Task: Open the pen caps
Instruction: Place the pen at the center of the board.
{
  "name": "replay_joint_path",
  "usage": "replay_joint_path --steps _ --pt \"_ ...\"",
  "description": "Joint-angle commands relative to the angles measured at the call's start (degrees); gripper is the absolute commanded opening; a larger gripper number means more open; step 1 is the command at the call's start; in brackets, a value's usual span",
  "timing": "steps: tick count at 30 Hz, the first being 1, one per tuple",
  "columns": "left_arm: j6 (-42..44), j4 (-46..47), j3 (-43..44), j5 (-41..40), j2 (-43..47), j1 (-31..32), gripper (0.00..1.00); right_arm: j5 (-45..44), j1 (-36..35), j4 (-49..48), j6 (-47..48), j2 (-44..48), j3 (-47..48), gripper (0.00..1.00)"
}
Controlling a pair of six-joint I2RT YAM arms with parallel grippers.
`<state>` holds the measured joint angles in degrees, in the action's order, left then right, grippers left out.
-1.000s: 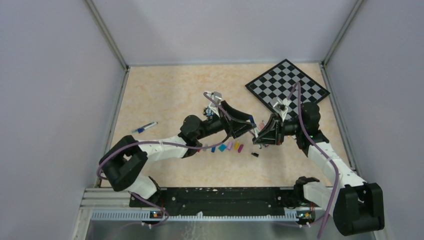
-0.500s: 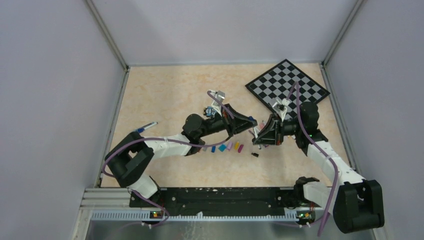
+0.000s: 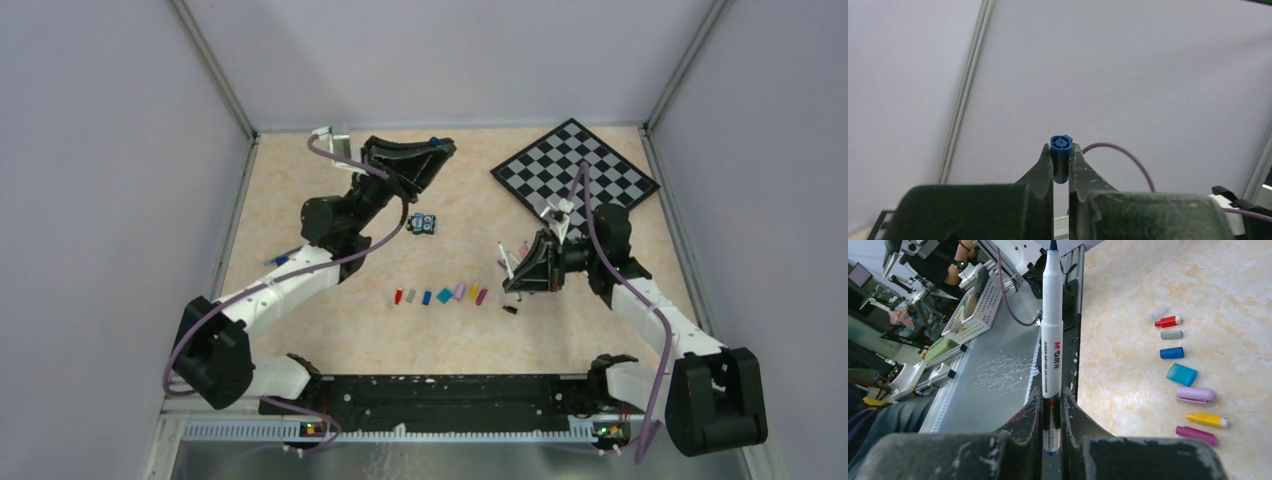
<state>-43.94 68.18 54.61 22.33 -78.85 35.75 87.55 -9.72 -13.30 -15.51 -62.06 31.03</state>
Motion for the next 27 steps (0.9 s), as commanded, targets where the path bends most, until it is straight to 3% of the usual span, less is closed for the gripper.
replay_joint_path --steps 1,5,8,10,16,21,27 --pt "1.1 1.3 -0.8 -2.3 4.5 0.1 0.0 1.2 2.1 0.9 4.6 1.5 0.9 0.0" --pt "3.5 -9.4 -7.7 -1.4 13.9 -0.2 0.0 -0.9 14.9 13.4 14.3 6.2 3.9 0.0" --pt "6.8 -24.6 -13.2 -2.7 23.8 -0.2 0.0 -8.9 22.2 33.2 32.3 9.3 9.0 0.0" --pt "8.1 -34.2 -16.4 -4.0 30.1 -0.2 0.0 -18.6 22.6 45.4 44.5 10.0 12.7 0.0" --pt "9.5 -55.2 -24.3 -6.6 45.6 -0.2 0.0 -43.2 22.8 55.8 56.1 7.0 16.1 0.0" --pt "8.1 -60.6 -31.7 -6.1 53.2 -0.2 0.0 -52.2 25.7 61.9 64.0 0.5 19.1 0.0" --pt "5.0 -59.3 -39.9 -5.8 58.6 -0.2 0.0 -59.5 32.4 64.9 74.2 -9.4 25.9 0.0"
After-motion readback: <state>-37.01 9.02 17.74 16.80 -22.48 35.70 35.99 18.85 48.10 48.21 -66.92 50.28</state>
